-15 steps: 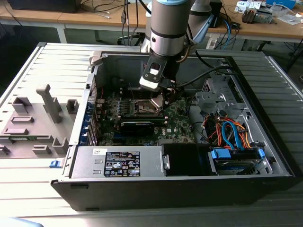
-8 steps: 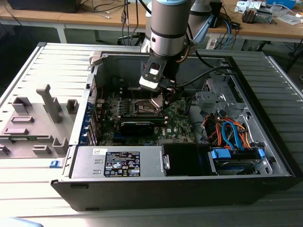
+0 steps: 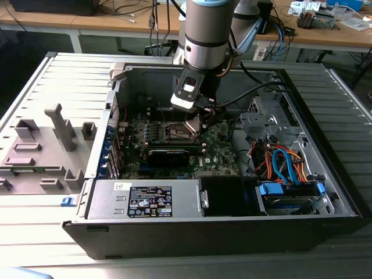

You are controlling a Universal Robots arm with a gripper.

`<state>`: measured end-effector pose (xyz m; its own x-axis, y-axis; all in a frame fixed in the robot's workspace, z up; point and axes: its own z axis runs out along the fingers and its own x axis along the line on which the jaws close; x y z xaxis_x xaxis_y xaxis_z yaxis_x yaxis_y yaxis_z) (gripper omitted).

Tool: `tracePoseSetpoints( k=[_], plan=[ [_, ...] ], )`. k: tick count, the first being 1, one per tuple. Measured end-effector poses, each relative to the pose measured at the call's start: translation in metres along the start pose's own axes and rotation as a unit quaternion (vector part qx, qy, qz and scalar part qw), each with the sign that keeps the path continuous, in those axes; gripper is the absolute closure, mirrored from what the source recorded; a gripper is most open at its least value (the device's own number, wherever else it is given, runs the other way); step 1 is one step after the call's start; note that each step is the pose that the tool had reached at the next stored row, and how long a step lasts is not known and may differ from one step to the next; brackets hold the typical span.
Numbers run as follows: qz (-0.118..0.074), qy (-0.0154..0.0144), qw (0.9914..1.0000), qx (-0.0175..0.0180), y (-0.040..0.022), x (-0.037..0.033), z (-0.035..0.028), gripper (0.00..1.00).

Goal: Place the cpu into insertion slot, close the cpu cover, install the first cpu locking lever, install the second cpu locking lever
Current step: 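Place the cpu into insertion slot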

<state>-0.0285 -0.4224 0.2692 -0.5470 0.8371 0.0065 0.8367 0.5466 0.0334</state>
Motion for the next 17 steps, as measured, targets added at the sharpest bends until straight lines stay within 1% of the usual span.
tracePoseSetpoints(
  k=[17],
  plan=[
    [0.005,-0.0002,0.99999,0.0000,0.0000,0.0000,0.0000,0.45]
  ],
)
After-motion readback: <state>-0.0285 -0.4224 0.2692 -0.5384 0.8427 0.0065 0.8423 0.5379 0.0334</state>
